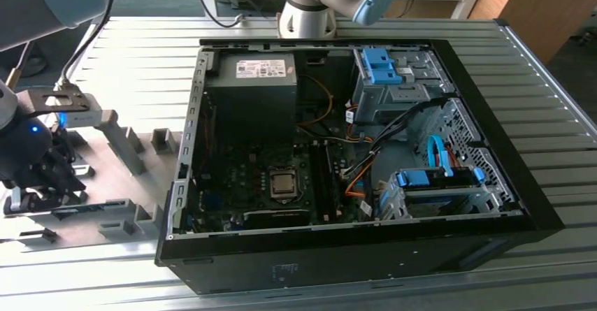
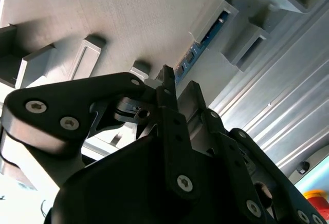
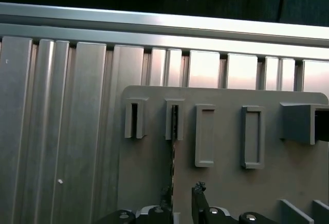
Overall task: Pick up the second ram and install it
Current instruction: 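Pick up the second ram and move it above second insertion slot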
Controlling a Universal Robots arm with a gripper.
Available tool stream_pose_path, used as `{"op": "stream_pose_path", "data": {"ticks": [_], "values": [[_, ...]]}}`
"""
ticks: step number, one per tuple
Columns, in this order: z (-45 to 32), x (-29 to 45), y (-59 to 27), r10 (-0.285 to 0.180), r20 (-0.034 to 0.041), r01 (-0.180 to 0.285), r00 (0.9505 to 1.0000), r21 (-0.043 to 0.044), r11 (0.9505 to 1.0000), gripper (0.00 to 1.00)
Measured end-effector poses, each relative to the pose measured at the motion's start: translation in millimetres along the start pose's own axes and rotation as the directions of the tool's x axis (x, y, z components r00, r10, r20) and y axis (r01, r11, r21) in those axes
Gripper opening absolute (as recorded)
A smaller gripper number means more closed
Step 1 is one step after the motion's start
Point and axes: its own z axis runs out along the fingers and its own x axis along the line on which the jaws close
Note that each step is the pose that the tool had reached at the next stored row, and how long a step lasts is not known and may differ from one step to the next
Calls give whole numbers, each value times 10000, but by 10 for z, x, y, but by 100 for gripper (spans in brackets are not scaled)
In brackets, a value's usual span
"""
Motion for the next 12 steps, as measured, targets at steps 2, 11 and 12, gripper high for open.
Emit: {"op": "stream_pose_path", "data": {"ticks": [2,11,12], "values": [[3,35,3,10,-1,-10,10000,-1,10000,30],[98,75,10,227,-1,-227,9997,5,9997,30],[114,75,11,228,-2,-228,9997,4,9997,30]]}}
